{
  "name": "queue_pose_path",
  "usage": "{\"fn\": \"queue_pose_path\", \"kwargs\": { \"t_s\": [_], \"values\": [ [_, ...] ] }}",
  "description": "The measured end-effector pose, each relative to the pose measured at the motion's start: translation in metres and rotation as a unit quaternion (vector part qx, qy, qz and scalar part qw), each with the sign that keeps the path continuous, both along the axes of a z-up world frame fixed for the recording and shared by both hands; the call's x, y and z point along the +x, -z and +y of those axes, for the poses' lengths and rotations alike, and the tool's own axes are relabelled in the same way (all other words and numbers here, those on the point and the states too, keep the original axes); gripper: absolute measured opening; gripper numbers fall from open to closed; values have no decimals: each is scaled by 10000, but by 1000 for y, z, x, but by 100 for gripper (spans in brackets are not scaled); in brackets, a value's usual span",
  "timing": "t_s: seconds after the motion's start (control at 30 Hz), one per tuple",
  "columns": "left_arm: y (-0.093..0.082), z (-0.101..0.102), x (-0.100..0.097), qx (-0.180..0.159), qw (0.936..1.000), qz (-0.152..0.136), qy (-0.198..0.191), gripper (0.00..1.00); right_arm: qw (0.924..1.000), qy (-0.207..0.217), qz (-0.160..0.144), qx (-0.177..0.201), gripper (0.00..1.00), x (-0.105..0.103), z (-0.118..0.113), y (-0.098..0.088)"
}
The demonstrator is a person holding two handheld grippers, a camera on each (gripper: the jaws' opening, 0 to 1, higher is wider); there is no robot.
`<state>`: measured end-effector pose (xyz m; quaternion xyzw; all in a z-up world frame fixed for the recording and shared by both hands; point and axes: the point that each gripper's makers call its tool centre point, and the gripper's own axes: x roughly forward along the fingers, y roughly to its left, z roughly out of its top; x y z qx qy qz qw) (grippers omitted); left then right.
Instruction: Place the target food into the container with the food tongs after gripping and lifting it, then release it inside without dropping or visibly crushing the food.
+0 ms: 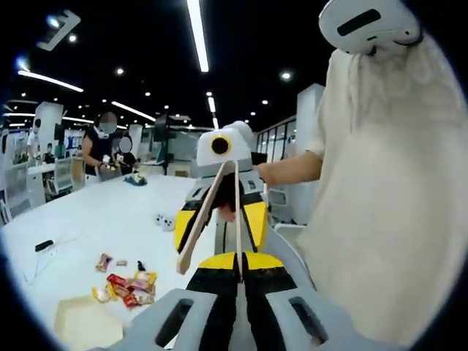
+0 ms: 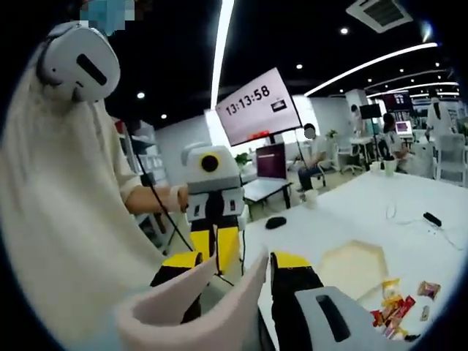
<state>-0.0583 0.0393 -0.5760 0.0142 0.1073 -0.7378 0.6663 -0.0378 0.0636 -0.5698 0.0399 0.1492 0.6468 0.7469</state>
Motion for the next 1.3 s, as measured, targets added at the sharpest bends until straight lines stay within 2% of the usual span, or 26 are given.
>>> {"fn": "queue_pose_path", "kwargs": {
  "t_s": [0.13,0.2,0.3,0.57,0.67,0.9,0.97,1.17,1.3],
  "values": [
    [0,0,-1,56,10000,-43,4,0,9999,-24,92,42,33,-1,0,1],
    [1,1,1,87,9999,-118,-77,1,9998,156,75,22,28,5,-3,2],
    [2,4,7,190,9994,-205,-219,2,9996,239,161,12,27,9,-6,4],
    [9,12,8,354,9989,-153,-269,2,9994,330,139,-20,27,11,-13,3],
    [8,13,8,322,9990,-107,-305,2,9992,363,165,-8,27,11,-16,2],
    [10,4,3,289,9989,-315,-179,2,9994,271,103,-166,27,7,-14,4],
    [12,4,2,333,9988,-314,-162,1,9994,234,64,-254,27,5,-15,5],
    [6,7,4,194,9993,-212,-225,0,9995,211,51,-212,28,6,-14,1],
    [5,8,3,200,9995,-185,-189,0,9994,165,136,-265,29,7,-12,3]
  ]
}}
